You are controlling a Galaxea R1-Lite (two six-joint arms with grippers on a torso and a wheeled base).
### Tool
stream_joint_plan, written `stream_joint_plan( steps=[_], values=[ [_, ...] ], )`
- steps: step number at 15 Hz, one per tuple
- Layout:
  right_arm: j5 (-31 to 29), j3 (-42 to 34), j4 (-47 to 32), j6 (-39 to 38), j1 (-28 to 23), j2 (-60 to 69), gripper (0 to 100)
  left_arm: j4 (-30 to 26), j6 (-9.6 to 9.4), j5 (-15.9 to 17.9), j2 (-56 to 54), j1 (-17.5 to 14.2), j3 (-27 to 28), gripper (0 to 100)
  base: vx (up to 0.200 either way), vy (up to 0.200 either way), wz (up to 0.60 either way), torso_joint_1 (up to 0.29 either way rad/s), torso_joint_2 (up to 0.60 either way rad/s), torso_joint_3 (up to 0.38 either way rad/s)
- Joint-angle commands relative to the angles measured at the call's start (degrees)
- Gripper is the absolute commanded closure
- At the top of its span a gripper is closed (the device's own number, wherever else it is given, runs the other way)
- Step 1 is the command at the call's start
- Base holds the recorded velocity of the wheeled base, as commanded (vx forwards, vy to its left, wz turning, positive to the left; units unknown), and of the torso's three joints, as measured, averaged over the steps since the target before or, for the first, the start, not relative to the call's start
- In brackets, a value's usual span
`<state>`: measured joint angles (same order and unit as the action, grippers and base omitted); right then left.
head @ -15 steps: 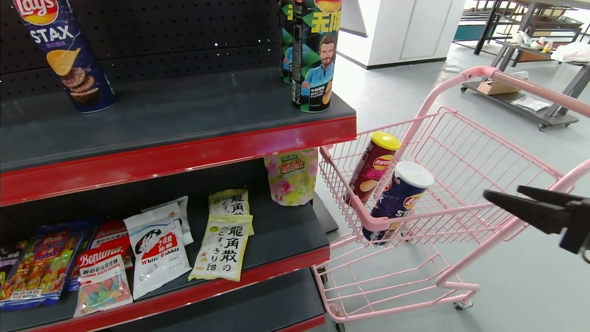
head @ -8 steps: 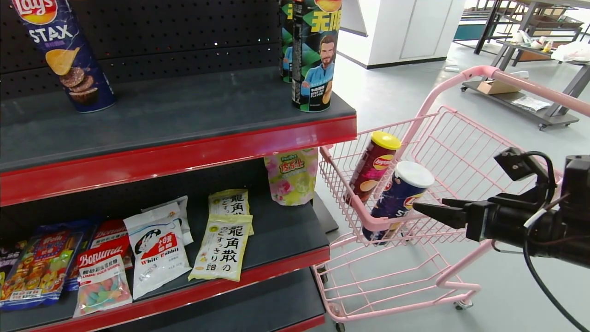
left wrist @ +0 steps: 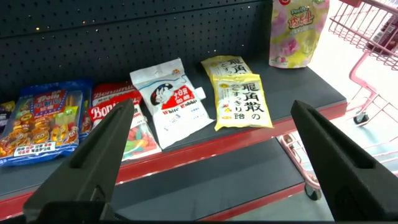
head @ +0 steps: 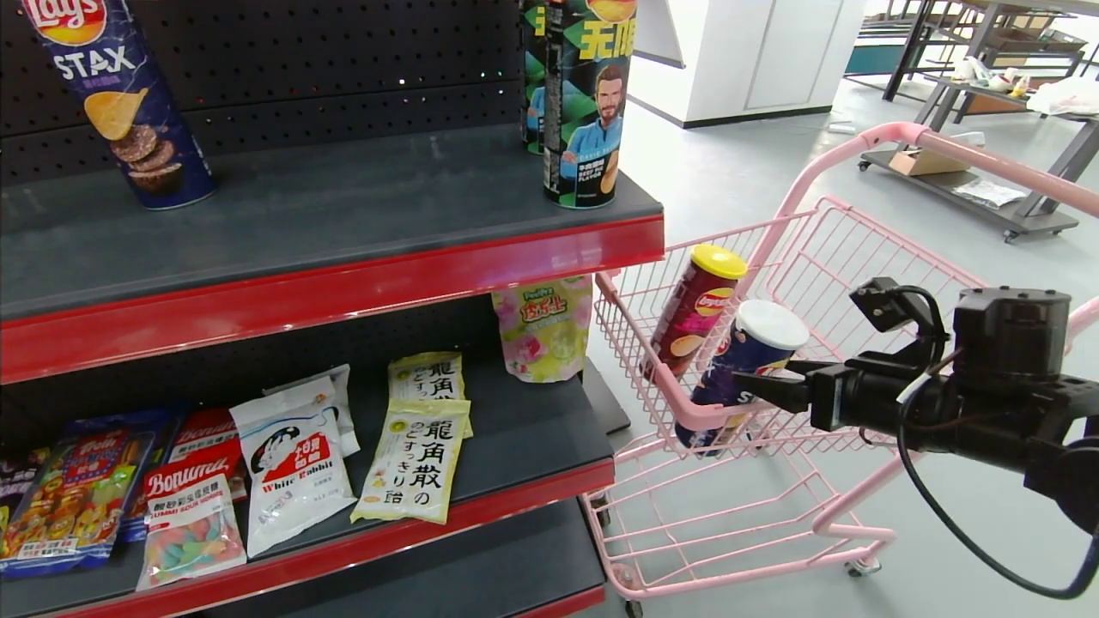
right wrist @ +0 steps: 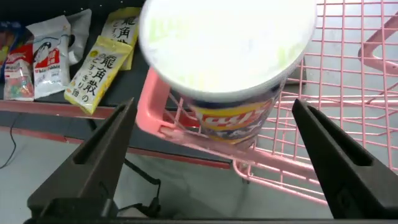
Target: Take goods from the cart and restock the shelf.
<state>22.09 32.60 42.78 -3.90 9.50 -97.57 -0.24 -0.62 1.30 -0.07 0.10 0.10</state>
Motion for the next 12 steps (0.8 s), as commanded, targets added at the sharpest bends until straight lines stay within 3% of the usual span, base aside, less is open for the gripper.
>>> stream_joint_plan(
  steps=[1, 8, 9, 12],
  values=[
    [0.06, 3.88, 0.03, 0.03, -0.09, -4.20, 0, -0.02, 0.01, 0.01, 0.07, -0.01, -0.01, 0, 0.000, 0.000, 0.00, 0.000, 0.00, 0.000],
    [-0.12, 9.77, 0.11, 0.03, 0.61, -9.74, 0, -0.02, -0.08, 0.01, 0.07, -0.01, -0.01, 0, 0.000, 0.000, 0.00, 0.000, 0.00, 0.000],
    [-0.20, 10.12, 0.11, -0.23, 0.61, -10.00, 100, -0.02, -0.08, 0.01, 0.07, -0.01, -0.01, 0, 0.000, 0.000, 0.00, 0.000, 0.00, 0.000],
    [-0.20, 10.64, 0.11, -0.49, 0.44, -10.27, 100, -0.02, -0.08, 0.01, 0.07, -0.01, -0.01, 0, 0.000, 0.000, 0.00, 0.000, 0.00, 0.000]
  ],
)
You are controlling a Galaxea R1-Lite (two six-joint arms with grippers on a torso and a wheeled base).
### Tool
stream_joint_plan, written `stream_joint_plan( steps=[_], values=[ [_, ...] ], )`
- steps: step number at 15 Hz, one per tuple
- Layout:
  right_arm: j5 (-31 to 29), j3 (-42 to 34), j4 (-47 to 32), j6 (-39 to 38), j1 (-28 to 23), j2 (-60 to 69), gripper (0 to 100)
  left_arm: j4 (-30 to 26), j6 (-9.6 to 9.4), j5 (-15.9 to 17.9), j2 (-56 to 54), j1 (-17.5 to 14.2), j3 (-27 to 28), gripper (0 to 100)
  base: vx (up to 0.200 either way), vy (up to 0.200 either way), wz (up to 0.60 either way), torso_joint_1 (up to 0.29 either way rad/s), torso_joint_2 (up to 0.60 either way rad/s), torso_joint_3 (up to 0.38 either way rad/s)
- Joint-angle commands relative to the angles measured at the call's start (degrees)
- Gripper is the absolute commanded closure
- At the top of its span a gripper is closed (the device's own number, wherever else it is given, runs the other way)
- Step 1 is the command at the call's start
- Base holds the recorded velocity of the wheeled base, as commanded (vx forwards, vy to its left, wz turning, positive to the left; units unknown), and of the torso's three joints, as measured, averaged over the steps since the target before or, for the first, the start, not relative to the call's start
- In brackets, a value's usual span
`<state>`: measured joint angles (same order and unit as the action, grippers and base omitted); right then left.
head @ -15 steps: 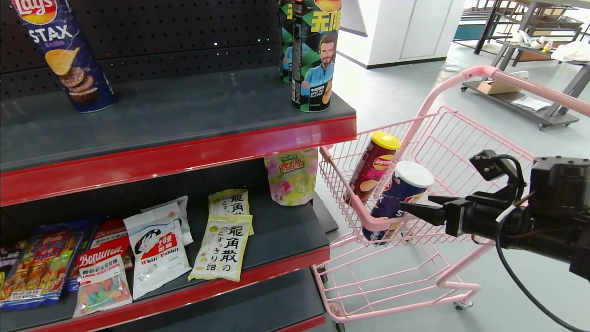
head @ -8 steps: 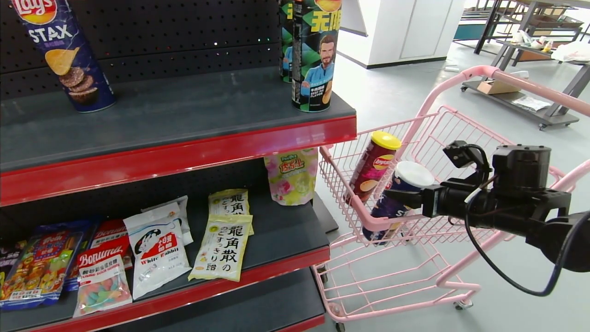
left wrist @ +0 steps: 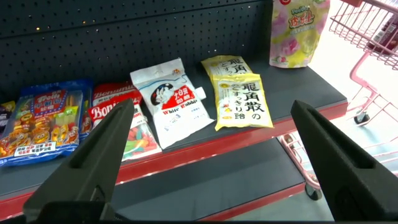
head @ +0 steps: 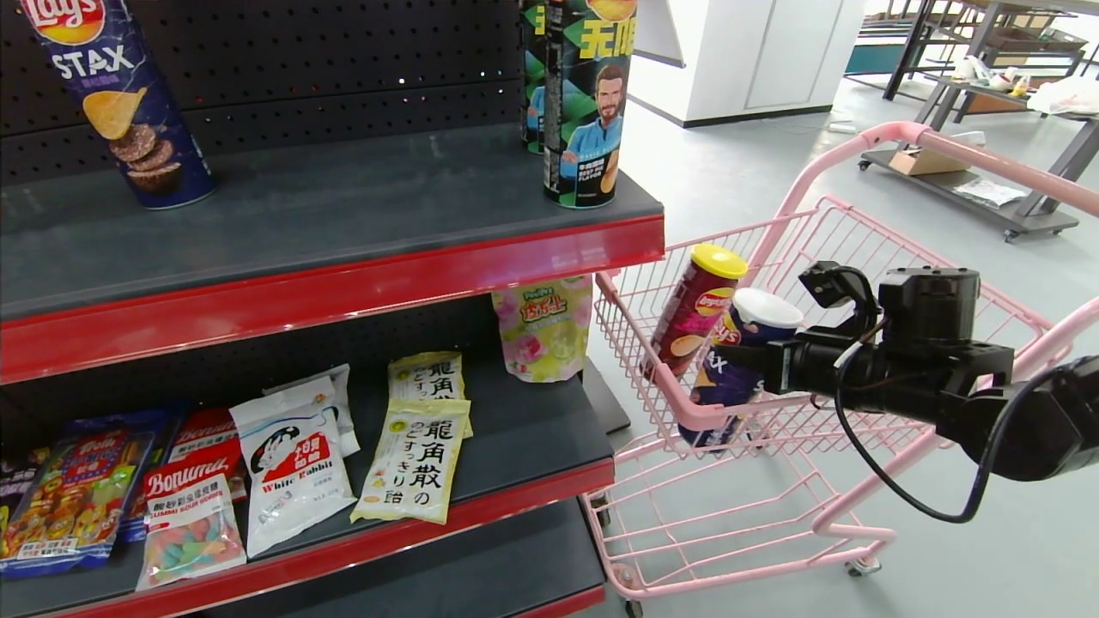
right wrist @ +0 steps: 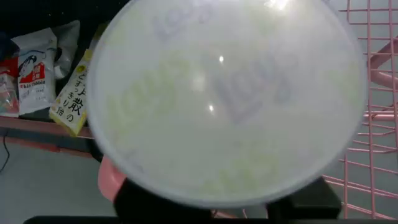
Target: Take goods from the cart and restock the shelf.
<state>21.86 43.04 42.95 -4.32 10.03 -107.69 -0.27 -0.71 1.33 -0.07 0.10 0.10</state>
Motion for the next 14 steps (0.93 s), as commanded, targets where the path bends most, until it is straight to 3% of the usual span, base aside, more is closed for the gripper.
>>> stream_joint_plan(
  steps=[1, 6, 13, 14],
  values=[
    [0.03, -0.15, -0.06, 0.01, -0.19, -0.15, 100, 0.00, 0.00, -0.01, 0.07, -0.01, -0.01, 0, 0.000, 0.000, 0.00, 0.000, 0.00, 0.000],
    [-1.38, -2.79, -0.41, 0.36, -0.63, 11.28, 100, 0.00, 0.00, -0.01, 0.07, -0.01, -0.01, 0, 0.000, 0.000, 0.00, 0.000, 0.00, 0.000],
    [-1.47, -0.33, -1.29, 1.24, -1.77, 26.04, 100, 0.00, 0.00, 0.08, 0.07, -0.01, -0.01, 0, 0.000, 0.000, 0.00, 0.000, 0.00, 0.000],
    [-1.64, -1.30, -6.74, 3.61, -1.68, 31.75, 100, 0.00, 0.00, 0.08, 0.07, -0.01, -0.01, 0, 0.000, 0.000, 0.00, 0.000, 0.00, 0.000]
  ],
)
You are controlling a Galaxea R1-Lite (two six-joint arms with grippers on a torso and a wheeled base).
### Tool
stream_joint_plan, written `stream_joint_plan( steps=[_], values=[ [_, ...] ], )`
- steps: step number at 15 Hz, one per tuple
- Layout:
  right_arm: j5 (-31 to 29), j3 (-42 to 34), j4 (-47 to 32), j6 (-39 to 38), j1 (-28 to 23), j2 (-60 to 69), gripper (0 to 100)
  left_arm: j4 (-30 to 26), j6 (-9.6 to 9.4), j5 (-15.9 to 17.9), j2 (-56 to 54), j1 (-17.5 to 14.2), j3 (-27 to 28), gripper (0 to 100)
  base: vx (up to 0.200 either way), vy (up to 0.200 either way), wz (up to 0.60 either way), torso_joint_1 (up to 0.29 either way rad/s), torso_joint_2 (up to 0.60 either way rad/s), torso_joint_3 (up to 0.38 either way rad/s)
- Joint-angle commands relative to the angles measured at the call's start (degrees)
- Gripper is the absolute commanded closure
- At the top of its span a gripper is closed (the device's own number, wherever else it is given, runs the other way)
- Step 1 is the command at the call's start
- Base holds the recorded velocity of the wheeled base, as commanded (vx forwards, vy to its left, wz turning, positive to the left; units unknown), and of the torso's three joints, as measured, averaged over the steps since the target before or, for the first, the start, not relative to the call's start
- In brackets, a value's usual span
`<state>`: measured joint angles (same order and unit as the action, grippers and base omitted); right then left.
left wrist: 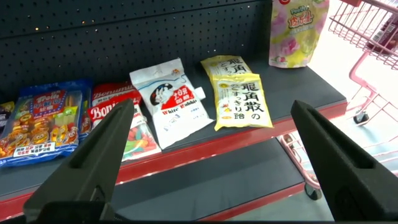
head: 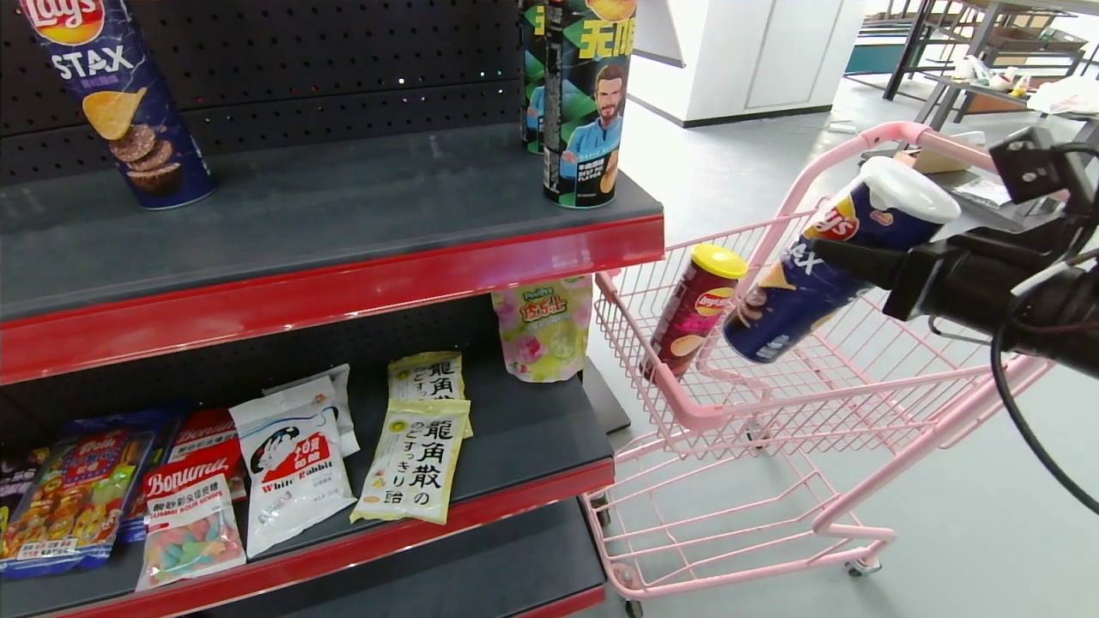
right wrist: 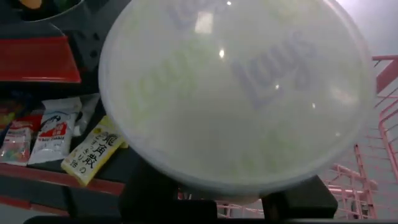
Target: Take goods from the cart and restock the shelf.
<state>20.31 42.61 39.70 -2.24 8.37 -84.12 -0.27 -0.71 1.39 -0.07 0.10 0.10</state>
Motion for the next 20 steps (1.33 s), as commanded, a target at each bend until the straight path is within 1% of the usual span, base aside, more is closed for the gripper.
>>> stream_joint_plan(
  steps=[1, 2, 3, 4, 5, 6, 7, 8, 9, 12, 15, 17, 20],
  values=[
    [-0.89, -0.77, -10.17, 3.12, 0.24, 12.48, 100, 0.00, 0.00, 0.02, 0.07, -0.01, -0.01, 0, 0.000, 0.000, 0.00, 0.000, 0.00, 0.000],
    [-3.43, -0.24, -20.02, 3.91, 0.41, 17.67, 100, 0.00, 0.00, 0.02, 0.07, -0.01, -0.01, 0, 0.000, 0.000, 0.00, 0.000, 0.00, 0.000],
    [-8.53, 0.81, -30.39, 5.06, 0.33, 22.15, 100, 0.00, 0.00, 0.02, 0.07, -0.01, -0.01, 0, 0.000, 0.000, 0.00, 0.000, 0.00, 0.000],
    [-12.75, 0.55, -36.80, 6.11, 0.59, 24.79, 100, 0.00, 0.00, 0.02, 0.07, -0.01, 0.08, 0, 0.000, 0.000, 0.00, 0.000, 0.00, 0.000],
    [-13.10, -0.77, -38.47, 5.58, 1.29, 26.37, 100, 0.00, 0.00, 0.02, 0.07, -0.01, 0.08, 0, 0.000, 0.000, 0.00, 0.000, 0.00, 0.000],
    [-12.84, -4.73, -38.39, 4.88, 2.35, 29.18, 100, 0.00, 0.00, 0.02, 0.07, -0.01, 0.08, 0, 0.000, 0.000, 0.00, 0.000, 0.00, 0.000],
    [-13.45, -7.89, -39.44, 4.88, 2.26, 33.05, 100, 0.00, 0.00, 0.02, 0.07, -0.01, 0.08, 0, 0.000, 0.000, 0.00, 0.000, 0.00, 0.000],
    [-13.63, -8.86, -43.66, 5.06, 2.26, 35.07, 100, 0.00, 0.00, 0.02, 0.07, -0.01, 0.08, 0, 0.000, 0.000, 0.00, 0.000, 0.00, 0.000],
    [-12.93, -7.98, -47.61, 4.79, 2.61, 36.74, 100, 0.00, 0.00, 0.02, 0.07, -0.01, -0.01, 0, 0.000, 0.000, 0.00, 0.000, 0.00, 0.000],
    [-12.66, -7.36, -48.49, 5.76, 4.02, 37.36, 100, 0.09, -0.26, 0.02, 0.07, -0.01, -0.01, 0, 0.000, 0.000, 0.00, 0.000, 0.00, 0.000],
    [-12.66, -6.92, -48.58, 5.93, 4.11, 37.62, 100, 0.00, -0.26, 0.02, 0.07, -0.01, -0.01, 0, 0.000, 0.000, 0.00, 0.000, 0.00, 0.000],
    [-12.40, -7.36, -48.58, 6.02, 4.37, 38.06, 100, 0.00, -0.26, 0.02, 0.07, -0.01, -0.01, 0, 0.000, 0.000, 0.00, 0.078, -0.28, -0.190],
    [-11.61, -8.94, -48.49, 6.02, 6.30, 38.76, 100, 0.00, -0.52, 0.02, 0.07, -0.01, 0.08, 0, 0.000, 0.000, 0.00, 0.133, -0.45, -0.307]
  ],
)
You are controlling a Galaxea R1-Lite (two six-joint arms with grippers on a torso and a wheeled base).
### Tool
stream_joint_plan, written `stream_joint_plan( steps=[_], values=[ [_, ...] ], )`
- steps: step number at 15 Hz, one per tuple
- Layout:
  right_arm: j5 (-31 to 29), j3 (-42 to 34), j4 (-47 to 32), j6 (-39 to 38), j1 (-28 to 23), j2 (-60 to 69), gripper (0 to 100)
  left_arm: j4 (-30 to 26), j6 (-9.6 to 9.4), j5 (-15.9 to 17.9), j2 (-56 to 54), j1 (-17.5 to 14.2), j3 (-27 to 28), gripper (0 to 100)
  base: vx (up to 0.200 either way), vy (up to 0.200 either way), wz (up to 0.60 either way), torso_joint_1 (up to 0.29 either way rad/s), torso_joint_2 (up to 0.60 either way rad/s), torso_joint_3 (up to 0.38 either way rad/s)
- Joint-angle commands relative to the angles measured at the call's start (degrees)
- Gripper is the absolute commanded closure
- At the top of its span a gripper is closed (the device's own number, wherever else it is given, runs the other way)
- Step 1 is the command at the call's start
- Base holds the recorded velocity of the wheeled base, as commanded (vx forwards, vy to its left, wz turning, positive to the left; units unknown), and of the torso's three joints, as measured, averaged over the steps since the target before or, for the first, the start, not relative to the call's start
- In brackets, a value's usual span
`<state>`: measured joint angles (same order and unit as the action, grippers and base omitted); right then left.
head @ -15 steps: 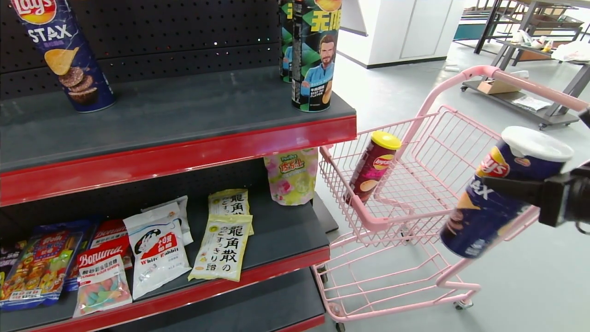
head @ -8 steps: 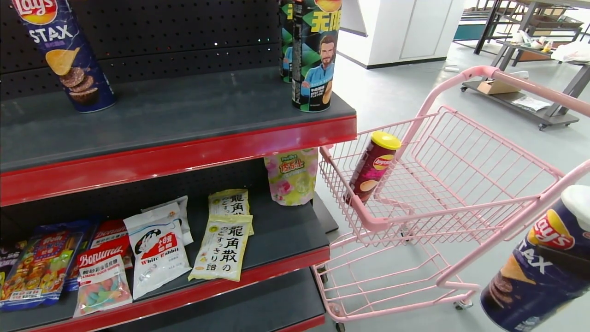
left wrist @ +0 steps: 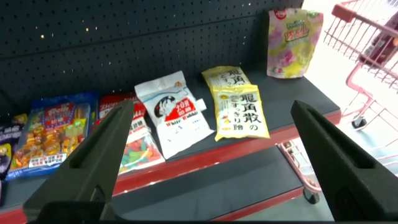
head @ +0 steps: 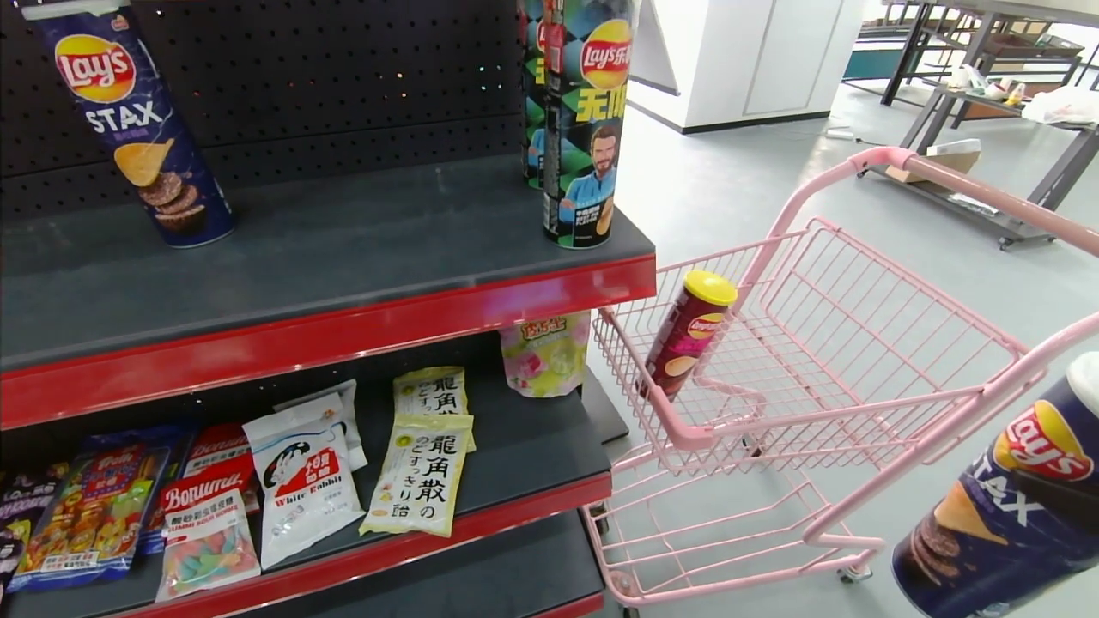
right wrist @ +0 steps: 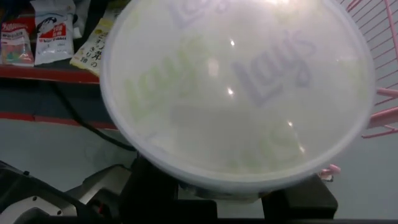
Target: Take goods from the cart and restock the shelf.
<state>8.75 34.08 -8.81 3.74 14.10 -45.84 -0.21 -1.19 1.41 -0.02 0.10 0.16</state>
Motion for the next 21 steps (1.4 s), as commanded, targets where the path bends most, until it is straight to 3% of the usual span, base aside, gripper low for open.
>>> stream_joint_plan(
  steps=[1, 3, 4, 6, 7, 8, 9, 11, 13, 15, 21],
  values=[
    [-0.14, -0.77, -0.06, 0.04, 0.57, 0.66, 100, -0.06, -0.12, -0.01, 0.38, 0.08, 0.02, 0, 0.000, 0.000, 0.00, 0.183, -0.50, -0.330],
    [-0.40, -1.65, 0.02, 0.12, 0.49, 1.10, 100, 0.12, -0.30, 0.34, 0.02, -0.01, 0.02, 0, 0.000, 0.000, 0.00, 0.176, -0.52, -0.339],
    [-0.40, -1.83, -0.06, 1.00, 0.31, 2.07, 100, 0.12, -2.32, 1.40, 0.02, -0.01, 0.02, 0, 0.000, 0.000, 0.00, 0.193, -0.53, -0.339],
    [-0.40, -1.83, 0.11, 2.41, 0.31, 2.33, 100, 0.12, -3.11, 2.45, 0.02, -0.01, 0.19, 0, 0.000, 0.000, 0.00, 0.210, -0.55, -0.344],
    [-0.40, -1.30, 0.38, 2.50, 0.40, 1.98, 100, -0.06, -2.41, 2.45, 2.13, 0.08, 5.29, 0, 0.000, 0.000, 0.00, 0.222, -0.57, -0.349],
    [-0.32, -0.86, 0.55, 2.59, 0.57, 1.72, 100, -0.32, 1.99, 2.72, 9.87, 0.61, 12.67, 0, 0.000, 0.000, 0.00, 0.232, -0.58, -0.359],
    [-0.14, -0.33, 0.55, 2.85, 0.57, 1.10, 100, -0.06, 4.89, 3.60, 14.00, 1.22, 17.07, 0, 0.000, 0.000, 0.00, 0.242, -0.59, -0.359],
    [0.30, 0.46, 0.99, 4.08, 0.75, 0.13, 100, -0.85, 4.80, 5.62, 14.35, 3.15, 17.42, 0, 0.000, 0.000, 0.00, 0.259, -0.61, -0.369],
    [2.50, 2.21, 1.43, 4.08, 4.97, -1.10, 100, -1.29, 1.55, 5.88, 9.78, 3.24, 11.71, 0, 0.000, 0.000, 0.00, 0.210, -0.50, -0.293],
    [2.50, 2.48, 1.69, 4.26, 6.73, -2.68, 100, -1.90, 1.19, 5.88, 7.76, 3.24, 9.60, 0, 0.000, 0.000, 0.00, 0.176, -0.41, -0.239],
    [-1.72, 0.90, 6.26, 6.10, 6.46, -6.02, 100, -3.22, 0.32, 5.88, 8.64, 3.24, 10.39, 0, 0.000, 0.000, 0.10, 0.067, -0.16, -0.086]
  ],
)
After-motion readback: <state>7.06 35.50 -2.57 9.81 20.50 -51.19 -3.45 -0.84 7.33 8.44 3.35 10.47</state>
